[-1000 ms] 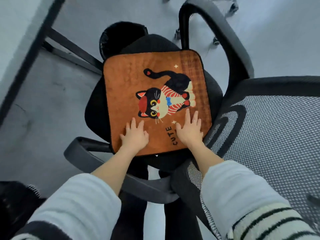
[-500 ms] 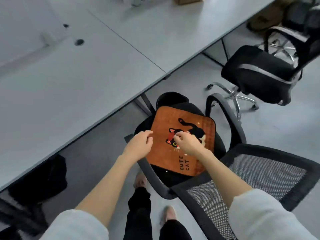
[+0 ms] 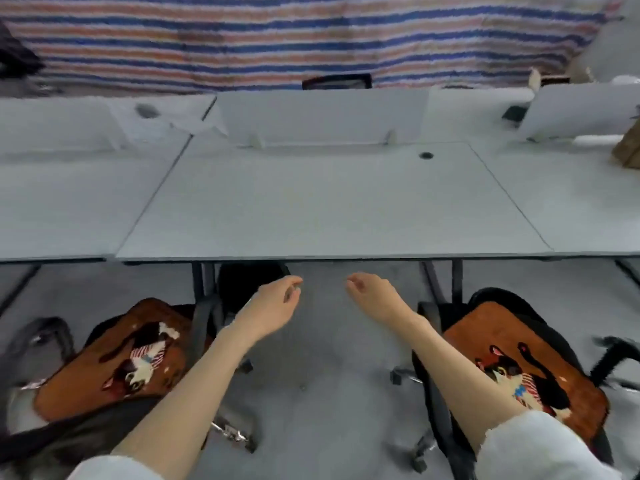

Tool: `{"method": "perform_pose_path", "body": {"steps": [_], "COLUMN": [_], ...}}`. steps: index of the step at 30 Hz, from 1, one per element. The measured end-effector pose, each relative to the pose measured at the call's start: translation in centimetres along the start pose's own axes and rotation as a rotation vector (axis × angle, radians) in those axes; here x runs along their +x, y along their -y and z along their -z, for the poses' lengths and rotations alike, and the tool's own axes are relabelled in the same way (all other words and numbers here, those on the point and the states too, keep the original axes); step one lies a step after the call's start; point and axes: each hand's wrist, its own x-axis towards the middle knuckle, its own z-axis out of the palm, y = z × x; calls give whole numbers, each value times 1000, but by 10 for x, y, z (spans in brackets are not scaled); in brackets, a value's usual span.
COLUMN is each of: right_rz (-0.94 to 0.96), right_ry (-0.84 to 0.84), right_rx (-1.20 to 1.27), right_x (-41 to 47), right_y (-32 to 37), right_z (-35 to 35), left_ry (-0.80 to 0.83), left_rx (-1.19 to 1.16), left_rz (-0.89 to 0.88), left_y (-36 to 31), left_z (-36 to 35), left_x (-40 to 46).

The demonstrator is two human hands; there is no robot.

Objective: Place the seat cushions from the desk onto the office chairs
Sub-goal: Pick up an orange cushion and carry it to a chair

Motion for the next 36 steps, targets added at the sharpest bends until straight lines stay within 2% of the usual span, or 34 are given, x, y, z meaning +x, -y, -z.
{"method": "perform_pose_path", "body": {"steps": [5,6,12,17,21,27,29,36], "right_rz": [198,257,431,578,687,892,933,1016], "right_ry": [68,117,216,292,354,479,486,571], "right_rx": [40,32,-10,-65,-119,-334,-342,-350], "right_x": [-10,-18,-54,-65,-57,-27,-17,1], "right_y": [120,164,307,449,536,693,726,915], "right_z": [-76,-114,-224,-312,-368,-499,-522,-648], "left_ry": [-189,-235,-389,-593,-695,-807,-809,-882], "left_rx": [-57,-77,-124,-171,-101,-92,-77,-145], "left_rz": [79,124,183,266,314,462,496,593], "left_y": [101,141,254,361,425,579,607,755], "left_z": [74,100,189,266,310,389,415,541], "left_x": [-86,-124,-240,-330,-370,-419,-423,-469]}}
